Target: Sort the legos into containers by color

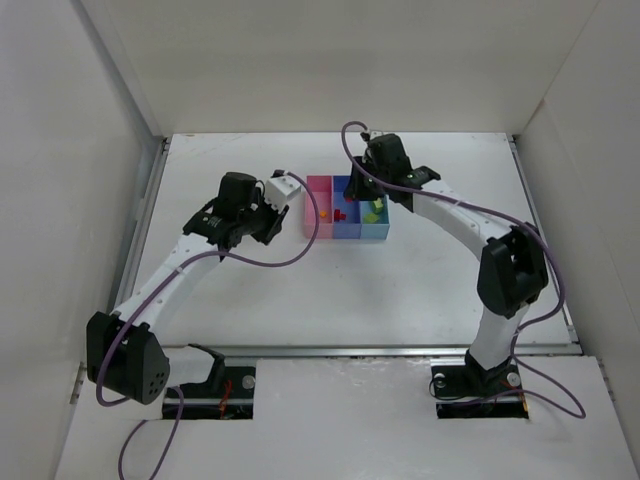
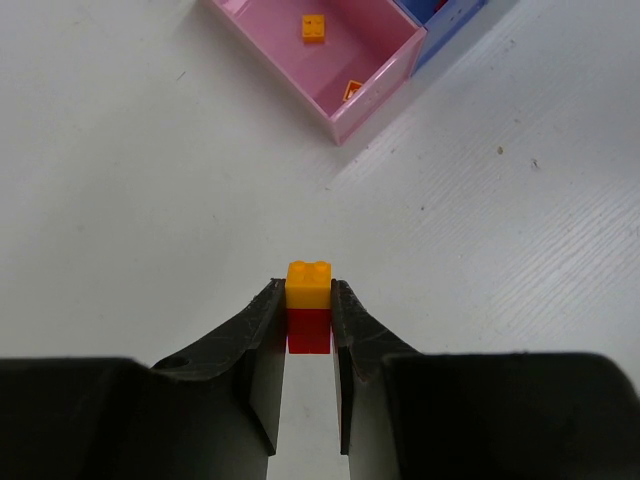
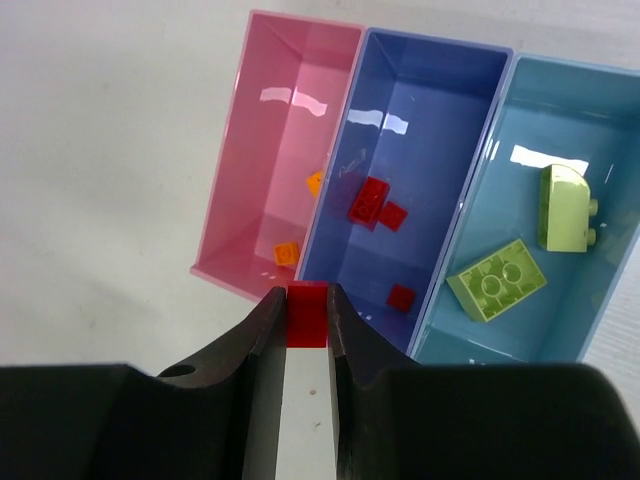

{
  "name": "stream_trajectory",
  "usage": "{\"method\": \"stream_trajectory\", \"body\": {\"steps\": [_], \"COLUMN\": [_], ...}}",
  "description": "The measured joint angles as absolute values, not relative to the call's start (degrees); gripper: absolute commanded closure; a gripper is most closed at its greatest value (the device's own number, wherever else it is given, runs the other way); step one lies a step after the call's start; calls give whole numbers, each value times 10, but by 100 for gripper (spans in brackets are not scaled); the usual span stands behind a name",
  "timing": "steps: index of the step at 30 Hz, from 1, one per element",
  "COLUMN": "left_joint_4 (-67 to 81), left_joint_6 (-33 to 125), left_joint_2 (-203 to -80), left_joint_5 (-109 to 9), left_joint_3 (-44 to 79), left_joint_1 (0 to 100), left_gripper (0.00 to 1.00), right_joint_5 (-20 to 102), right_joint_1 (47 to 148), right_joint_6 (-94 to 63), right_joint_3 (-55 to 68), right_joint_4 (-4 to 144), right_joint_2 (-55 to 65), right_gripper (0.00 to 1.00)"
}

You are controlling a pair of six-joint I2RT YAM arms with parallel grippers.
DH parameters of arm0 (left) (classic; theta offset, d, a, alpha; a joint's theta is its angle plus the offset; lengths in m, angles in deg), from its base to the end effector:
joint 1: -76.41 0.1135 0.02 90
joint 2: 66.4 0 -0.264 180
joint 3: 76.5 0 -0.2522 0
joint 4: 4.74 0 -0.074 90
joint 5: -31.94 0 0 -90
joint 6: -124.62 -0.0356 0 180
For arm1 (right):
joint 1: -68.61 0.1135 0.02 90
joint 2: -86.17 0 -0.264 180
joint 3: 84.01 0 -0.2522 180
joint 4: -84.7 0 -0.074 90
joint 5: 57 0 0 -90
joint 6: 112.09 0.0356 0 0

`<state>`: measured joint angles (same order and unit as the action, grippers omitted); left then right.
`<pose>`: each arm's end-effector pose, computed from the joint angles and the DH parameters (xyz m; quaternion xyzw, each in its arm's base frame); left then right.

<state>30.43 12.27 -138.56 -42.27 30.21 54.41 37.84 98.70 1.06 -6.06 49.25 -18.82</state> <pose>0.2569 -0.1142 0.3092 0.3898 0.7857 -0.1199 0.4651 0.3670 0.2162 0.2876 -0.0728 0.8967 0.2289 0.3718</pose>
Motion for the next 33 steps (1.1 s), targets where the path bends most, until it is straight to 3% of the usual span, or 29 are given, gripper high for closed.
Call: {"method": "stream_trajectory", "body": {"steps": [33], "left_joint_4": [296], "left_joint_6": [127], "left_joint_2": [-1378], "left_joint_5": [-422], "left_joint_3": [323], "left_joint_1": [544], "left_gripper": [100], "right_joint_5": [355], "right_joint_1": [987], "right_joint_6": [-10], "right_joint_3": [-97], "right_joint_4": [482], "right_joint_2": [-231], "right_gripper": [100]}}
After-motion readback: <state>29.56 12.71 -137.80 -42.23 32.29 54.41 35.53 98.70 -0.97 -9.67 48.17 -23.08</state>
